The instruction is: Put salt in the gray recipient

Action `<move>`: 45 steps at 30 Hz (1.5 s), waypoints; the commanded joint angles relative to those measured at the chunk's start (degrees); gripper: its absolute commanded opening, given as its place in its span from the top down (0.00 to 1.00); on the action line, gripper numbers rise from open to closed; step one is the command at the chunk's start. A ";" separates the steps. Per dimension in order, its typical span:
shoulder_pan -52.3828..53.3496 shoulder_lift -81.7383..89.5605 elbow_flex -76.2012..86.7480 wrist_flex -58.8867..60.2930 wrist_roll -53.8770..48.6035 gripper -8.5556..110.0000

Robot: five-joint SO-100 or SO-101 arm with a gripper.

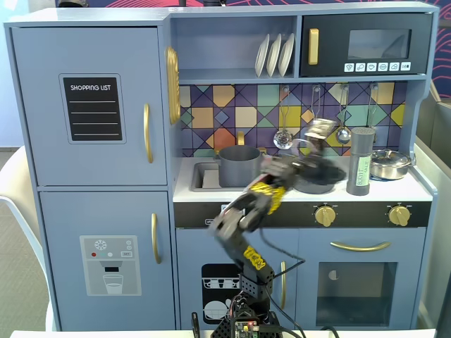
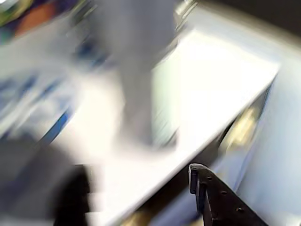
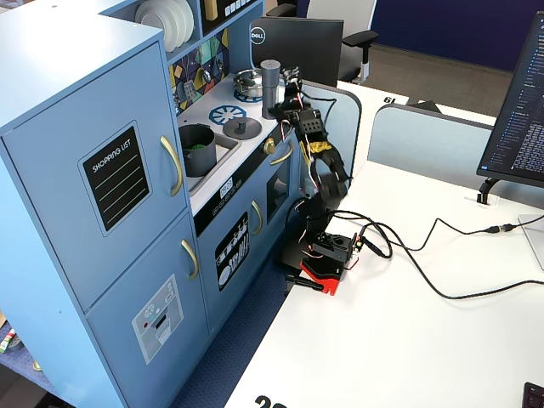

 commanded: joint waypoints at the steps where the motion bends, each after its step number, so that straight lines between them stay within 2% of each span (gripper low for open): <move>1: -16.44 17.49 7.12 20.65 5.80 0.93; 7: -31.55 33.93 34.98 20.13 -9.14 0.93; 13: -35.95 42.10 56.60 11.69 -6.86 0.93; 18: -39.81 45.35 67.32 11.60 -7.21 0.93; 23: -41.40 49.04 72.33 16.35 -8.61 0.93; 26: -41.48 49.31 73.04 19.42 -13.27 0.93; 29: -40.25 49.92 73.65 20.04 -0.18 0.91; 34: -38.50 51.86 74.00 21.45 -5.19 0.90; 45: -42.54 51.94 74.00 21.45 -4.83 0.89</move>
